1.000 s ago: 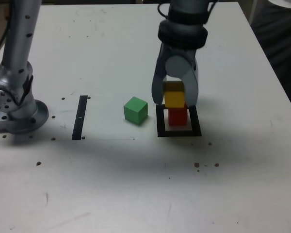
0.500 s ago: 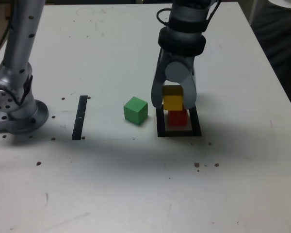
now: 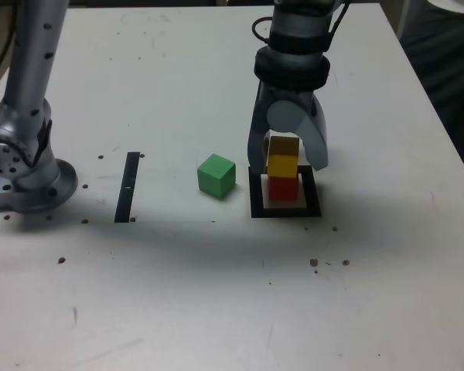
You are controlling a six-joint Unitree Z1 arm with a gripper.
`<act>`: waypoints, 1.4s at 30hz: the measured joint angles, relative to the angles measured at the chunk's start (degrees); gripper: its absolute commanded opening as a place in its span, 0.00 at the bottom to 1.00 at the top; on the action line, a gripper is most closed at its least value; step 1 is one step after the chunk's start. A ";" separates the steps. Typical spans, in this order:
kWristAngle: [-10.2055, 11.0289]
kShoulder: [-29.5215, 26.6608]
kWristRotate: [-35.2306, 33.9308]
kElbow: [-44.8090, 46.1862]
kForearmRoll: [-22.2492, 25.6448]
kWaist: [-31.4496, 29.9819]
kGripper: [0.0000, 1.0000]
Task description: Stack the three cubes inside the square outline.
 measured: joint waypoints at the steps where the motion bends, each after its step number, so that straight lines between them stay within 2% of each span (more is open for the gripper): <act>1: 0.00 -0.23 0.00 0.28 -0.18 0.00 1.00; 6: 0.50 -3.49 -0.09 2.87 -0.88 0.00 1.00; 16: 4.28 -12.82 -1.20 9.39 -0.93 0.00 1.00; 23: 6.50 -18.58 -0.76 17.51 -1.21 0.00 1.00; 26: 7.17 -20.28 1.46 20.28 -1.39 0.00 1.00; 32: 8.50 -22.45 10.18 22.57 -1.55 0.00 1.00; 42: 10.80 -23.22 18.08 24.53 -2.28 -0.05 0.99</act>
